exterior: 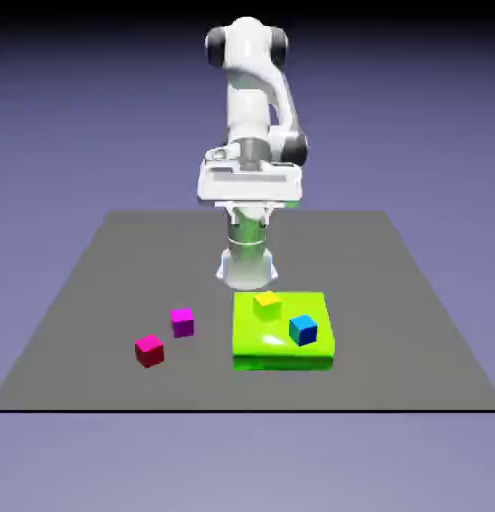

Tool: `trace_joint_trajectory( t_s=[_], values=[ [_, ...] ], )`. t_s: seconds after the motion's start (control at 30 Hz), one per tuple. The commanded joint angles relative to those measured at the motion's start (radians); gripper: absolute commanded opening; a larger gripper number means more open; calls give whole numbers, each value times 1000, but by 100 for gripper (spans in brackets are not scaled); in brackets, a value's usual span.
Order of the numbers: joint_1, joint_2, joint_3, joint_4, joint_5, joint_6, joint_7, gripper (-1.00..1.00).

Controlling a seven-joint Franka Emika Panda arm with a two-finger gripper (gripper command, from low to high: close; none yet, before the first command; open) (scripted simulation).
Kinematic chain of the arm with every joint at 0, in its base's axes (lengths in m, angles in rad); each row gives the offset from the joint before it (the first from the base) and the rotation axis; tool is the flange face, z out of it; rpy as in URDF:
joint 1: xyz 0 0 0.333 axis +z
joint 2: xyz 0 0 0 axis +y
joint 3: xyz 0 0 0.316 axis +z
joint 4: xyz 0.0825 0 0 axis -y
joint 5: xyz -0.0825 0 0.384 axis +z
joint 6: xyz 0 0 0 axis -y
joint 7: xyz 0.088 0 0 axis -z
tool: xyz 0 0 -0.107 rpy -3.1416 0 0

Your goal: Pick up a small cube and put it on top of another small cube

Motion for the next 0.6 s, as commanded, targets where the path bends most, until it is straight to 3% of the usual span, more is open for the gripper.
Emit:
trace_joint_trajectory(
  t_s=[0.0, 0.57],
  values=[
    [-1, -13, -36, -1, -9, -6, -28, 0],
    [-13, -240, -652, -12, -162, -104, -499, 0]
  ],
)
